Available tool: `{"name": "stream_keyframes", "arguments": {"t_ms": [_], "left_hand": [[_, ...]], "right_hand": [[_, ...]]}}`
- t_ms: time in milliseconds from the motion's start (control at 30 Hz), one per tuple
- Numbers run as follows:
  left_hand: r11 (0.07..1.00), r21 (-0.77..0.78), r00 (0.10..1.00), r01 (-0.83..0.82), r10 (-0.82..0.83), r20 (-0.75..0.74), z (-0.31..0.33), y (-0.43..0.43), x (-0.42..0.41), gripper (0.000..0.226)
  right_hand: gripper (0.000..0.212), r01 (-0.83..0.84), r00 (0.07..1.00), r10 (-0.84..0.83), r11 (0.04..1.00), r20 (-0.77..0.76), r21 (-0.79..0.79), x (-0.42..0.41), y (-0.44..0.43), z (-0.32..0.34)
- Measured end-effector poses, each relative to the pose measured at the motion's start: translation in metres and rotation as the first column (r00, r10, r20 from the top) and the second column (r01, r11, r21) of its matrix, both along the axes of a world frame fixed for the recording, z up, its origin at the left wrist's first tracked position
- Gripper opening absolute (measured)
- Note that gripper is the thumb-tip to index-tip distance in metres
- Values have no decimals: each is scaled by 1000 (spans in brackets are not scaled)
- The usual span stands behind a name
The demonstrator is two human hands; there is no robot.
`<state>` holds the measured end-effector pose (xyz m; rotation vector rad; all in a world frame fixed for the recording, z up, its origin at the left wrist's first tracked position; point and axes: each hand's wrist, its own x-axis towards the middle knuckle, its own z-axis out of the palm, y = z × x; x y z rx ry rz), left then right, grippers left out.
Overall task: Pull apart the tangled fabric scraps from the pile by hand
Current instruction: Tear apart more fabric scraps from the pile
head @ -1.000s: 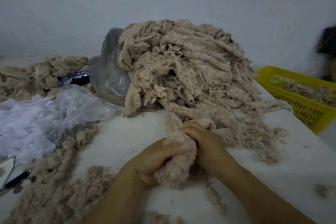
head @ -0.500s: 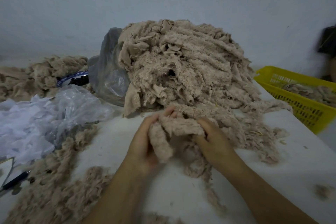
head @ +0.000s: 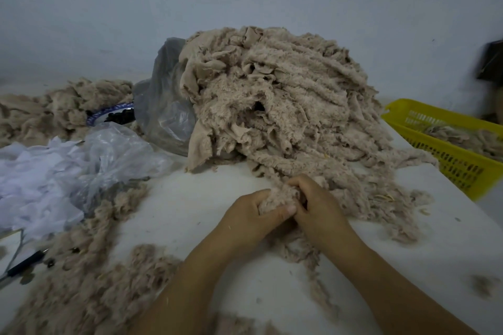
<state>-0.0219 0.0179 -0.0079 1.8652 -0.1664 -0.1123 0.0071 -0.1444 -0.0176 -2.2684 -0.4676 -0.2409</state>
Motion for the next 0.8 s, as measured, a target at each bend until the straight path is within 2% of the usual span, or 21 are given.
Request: {"name": "stream_keyframes", "arguments": {"t_ms": [100, 167, 200, 267, 400, 533, 600, 667, 700, 800], "left_hand": [[963, -270, 999, 6, -14, -29, 6, 3, -4, 14], [889, -455, 999, 38, -52, -17, 10, 6, -5, 19], [864, -501, 997, 54, -75, -21, 12, 7, -4, 20], [863, -498, 990, 89, -130, -48, 12, 8, -5, 22], [859, -497, 963, 123, -224, -150, 7, 5, -8, 23], [839, -481, 938, 254, -336, -90, 8, 9, -8, 34], [900, -389, 963, 199, -254, -95, 9, 7, -9, 36], [960, -280, 995, 4, -33, -99, 6, 2, -7, 33], [955, -284, 994, -90, 67, -87, 5, 0, -6, 35], [827, -527, 980, -198, 158, -120, 3, 4, 0, 39]], "right_hand": [[10, -92, 996, 93, 993, 2, 80, 0, 2, 2], [12, -200, 979, 203, 973, -15, 111, -2, 4, 2], [15, -242, 969, 246, 964, -31, 113, -3, 4, 1], [16, -246, 967, 252, 961, -34, 126, -6, 6, 0], [22, -33, 999, 36, 991, -18, 129, -3, 1, -1], [27, 30, 997, -14, 977, -78, 212, -1, -5, 4], [32, 24, 996, 6, 945, -90, 325, -3, -8, 10], [32, 9, 996, 25, 917, -80, 399, -7, -8, 13], [30, -6, 998, 31, 917, -58, 399, -8, -8, 13], [25, -88, 995, 101, 942, -23, 324, -12, -1, 12]]}}
